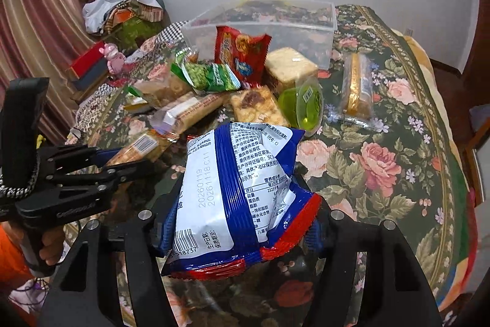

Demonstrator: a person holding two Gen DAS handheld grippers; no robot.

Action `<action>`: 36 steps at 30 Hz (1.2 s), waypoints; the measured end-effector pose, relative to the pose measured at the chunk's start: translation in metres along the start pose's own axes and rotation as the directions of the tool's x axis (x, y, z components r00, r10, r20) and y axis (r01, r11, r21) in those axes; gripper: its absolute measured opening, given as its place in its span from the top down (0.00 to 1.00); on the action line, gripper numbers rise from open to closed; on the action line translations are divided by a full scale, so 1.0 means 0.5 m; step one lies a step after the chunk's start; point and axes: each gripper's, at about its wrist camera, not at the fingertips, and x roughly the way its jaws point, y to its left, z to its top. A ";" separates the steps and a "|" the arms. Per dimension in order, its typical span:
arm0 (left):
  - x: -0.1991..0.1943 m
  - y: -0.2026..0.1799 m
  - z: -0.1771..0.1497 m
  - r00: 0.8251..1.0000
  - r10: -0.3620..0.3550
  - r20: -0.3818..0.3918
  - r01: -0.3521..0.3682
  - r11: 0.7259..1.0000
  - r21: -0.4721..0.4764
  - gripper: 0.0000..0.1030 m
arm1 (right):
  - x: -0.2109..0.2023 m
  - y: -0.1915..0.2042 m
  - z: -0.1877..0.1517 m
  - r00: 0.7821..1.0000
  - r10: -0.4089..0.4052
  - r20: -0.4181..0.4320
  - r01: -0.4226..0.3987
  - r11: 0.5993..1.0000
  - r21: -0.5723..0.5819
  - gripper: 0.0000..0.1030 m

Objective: Organize snacks
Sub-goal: 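Carry the chip bag and bread roll over the clear box with both tools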

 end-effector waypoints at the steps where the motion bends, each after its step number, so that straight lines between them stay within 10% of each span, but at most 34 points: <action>1: -0.013 -0.001 0.000 1.000 0.001 0.011 -0.001 1.000 -0.001 0.66 | -0.007 0.002 0.002 1.000 -0.001 0.010 0.001 1.000 0.000 0.41; 14: -0.139 -0.027 0.072 0.979 0.006 0.205 -0.010 1.000 0.017 0.66 | -0.071 0.006 0.060 0.991 -0.031 0.131 0.033 0.999 -0.015 0.41; 36: -0.080 -0.008 0.273 0.950 0.011 0.311 -0.005 1.000 -0.018 0.66 | -0.034 -0.013 0.220 0.956 -0.080 0.281 0.093 0.995 -0.032 0.41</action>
